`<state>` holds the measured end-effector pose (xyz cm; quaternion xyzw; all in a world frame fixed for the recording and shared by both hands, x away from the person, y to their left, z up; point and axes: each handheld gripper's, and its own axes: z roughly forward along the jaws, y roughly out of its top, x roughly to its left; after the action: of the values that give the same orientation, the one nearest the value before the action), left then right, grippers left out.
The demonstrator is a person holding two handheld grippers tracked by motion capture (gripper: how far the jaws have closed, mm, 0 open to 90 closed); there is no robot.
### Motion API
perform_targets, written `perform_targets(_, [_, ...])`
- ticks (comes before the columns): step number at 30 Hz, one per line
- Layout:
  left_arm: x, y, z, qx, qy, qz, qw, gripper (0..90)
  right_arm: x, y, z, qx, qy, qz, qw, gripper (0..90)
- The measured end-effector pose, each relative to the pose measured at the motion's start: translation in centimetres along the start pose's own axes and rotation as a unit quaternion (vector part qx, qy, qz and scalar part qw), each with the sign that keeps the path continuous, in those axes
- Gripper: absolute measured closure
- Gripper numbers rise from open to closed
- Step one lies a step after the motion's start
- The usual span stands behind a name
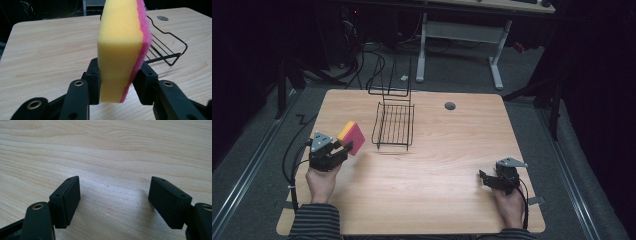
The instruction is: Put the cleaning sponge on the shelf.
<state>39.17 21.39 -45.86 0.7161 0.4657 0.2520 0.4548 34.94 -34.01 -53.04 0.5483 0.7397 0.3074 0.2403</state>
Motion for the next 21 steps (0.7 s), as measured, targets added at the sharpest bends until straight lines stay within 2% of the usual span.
perform_targets(13, [-1.6, 1.0, -1.1, -0.020, -0.020, 0.025, 0.9993, 61.9, 0.0, 0.0, 0.0, 0.000, 0.000, 0.000, 1.0000, 25.9])
perform_targets(21, [-2.4, 1.7, -0.9, -0.020, -0.042, 0.027, 0.9985, 62.0, 0.0, 0.0, 0.0, 0.000, 0.000, 0.001, 1.0000, 25.9])
